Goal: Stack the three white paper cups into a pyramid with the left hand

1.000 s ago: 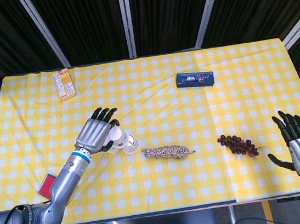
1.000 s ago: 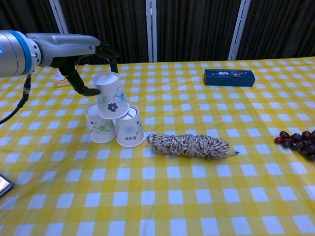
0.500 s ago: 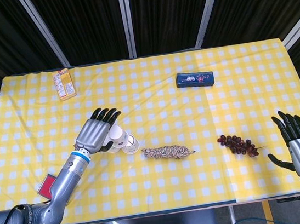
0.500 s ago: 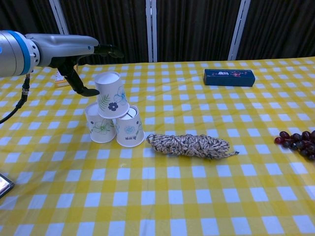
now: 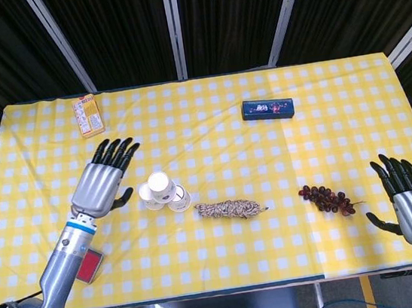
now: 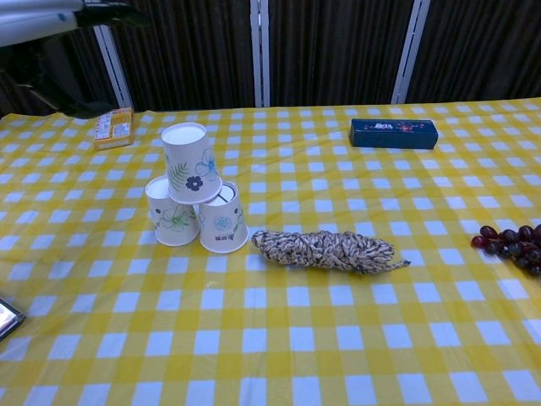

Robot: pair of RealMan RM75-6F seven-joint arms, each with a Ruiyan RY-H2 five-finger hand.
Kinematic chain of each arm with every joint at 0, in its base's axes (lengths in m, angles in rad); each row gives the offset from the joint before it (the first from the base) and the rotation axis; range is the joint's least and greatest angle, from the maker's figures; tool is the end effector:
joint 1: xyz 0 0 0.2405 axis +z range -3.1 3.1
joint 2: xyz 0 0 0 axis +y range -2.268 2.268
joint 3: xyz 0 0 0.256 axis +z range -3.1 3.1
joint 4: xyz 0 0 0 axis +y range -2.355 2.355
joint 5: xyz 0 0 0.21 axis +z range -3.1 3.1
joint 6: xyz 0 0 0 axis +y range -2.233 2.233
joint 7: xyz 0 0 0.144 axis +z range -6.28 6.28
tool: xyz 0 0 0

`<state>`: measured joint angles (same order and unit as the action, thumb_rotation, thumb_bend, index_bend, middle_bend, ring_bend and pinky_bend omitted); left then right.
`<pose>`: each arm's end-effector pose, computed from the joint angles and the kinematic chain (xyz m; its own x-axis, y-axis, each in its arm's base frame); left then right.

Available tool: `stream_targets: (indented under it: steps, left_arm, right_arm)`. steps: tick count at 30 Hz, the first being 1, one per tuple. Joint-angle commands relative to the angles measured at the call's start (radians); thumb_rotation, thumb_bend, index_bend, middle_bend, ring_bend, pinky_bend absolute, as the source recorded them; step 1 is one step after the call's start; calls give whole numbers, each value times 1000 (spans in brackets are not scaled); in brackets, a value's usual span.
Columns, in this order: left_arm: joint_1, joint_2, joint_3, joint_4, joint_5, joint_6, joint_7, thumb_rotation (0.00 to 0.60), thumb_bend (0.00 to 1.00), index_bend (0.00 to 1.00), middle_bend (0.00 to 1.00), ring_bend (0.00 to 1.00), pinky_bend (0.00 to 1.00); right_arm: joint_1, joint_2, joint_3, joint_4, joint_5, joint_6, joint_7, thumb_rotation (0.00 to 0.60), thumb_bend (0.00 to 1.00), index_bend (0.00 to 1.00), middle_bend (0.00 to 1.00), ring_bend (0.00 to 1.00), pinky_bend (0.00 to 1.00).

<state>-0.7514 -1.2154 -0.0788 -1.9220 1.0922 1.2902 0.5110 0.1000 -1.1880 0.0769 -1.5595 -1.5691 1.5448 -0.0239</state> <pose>-0.1227 0.3098 0.0898 0.4975 0.0382 0.8666 0.8155 -0.3613 -0.4522 -0.2979 -0.1906 0.1497 0.3983 0.0910 0.9127 -0.9098 -0.0875 0.4057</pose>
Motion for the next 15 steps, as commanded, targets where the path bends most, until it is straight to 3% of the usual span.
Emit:
stream_targets:
  steps: [1,3,7,15]
  left_arm:
    - [244,27,150,27,166,252,-103,600,313,0,0,0,0]
    - [324,8,196,84,215,322,-143,600,280,0,0,0,0]
    - [426,-34,232,189,249,393,-181,600,227,0,0,0,0]
    - [515,-60,244,292,291,412,-226,600,226,0,0,0,0]
  right_arm:
    - [9,-13,2,6,12,-21,-19,600,66,0,0,0,0]
    - [14,-22,5,9,18,-29,-32,600,66,0,0,0,0]
    - [21,-35,1,14,10,-35,-54,600,66,0,0,0,0]
    - [28,-51,-7,20,-2,-44,-81,600,66,0,0,0,0]
